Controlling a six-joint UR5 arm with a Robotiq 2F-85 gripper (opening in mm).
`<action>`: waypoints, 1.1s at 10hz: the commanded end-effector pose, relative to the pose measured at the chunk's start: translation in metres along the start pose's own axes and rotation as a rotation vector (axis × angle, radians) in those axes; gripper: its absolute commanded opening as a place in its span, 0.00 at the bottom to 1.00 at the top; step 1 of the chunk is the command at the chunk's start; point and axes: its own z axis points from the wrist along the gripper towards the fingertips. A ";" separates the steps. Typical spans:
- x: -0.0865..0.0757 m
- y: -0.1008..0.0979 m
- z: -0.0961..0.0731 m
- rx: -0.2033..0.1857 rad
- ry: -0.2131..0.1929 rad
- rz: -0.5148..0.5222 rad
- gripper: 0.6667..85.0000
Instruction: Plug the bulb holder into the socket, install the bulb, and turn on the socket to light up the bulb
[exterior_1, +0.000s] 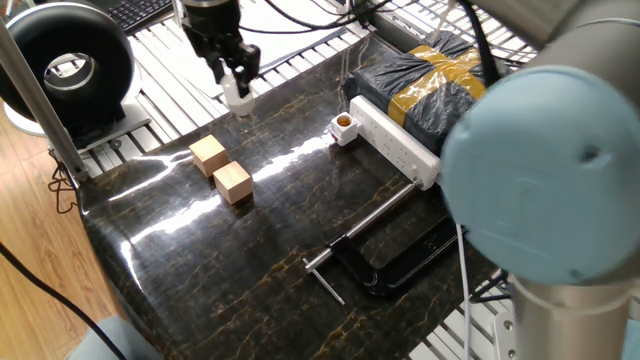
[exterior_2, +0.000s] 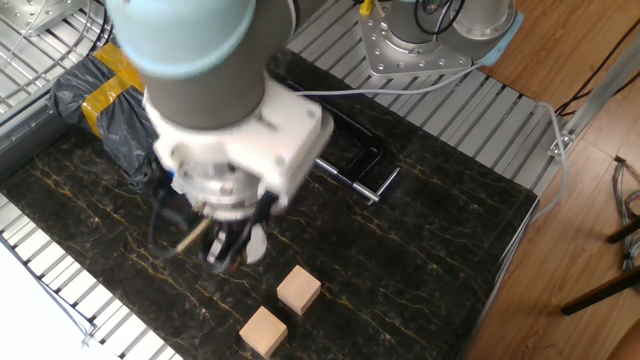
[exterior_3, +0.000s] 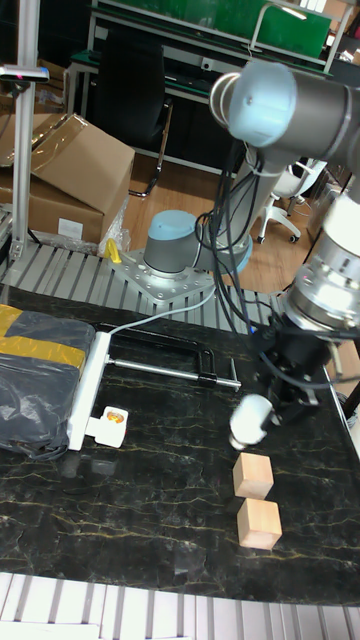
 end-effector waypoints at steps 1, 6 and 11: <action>0.017 0.040 0.009 0.004 -0.023 -0.041 0.14; 0.019 0.041 0.011 0.008 -0.025 0.051 0.01; 0.053 0.088 0.003 -0.071 0.038 -0.131 0.01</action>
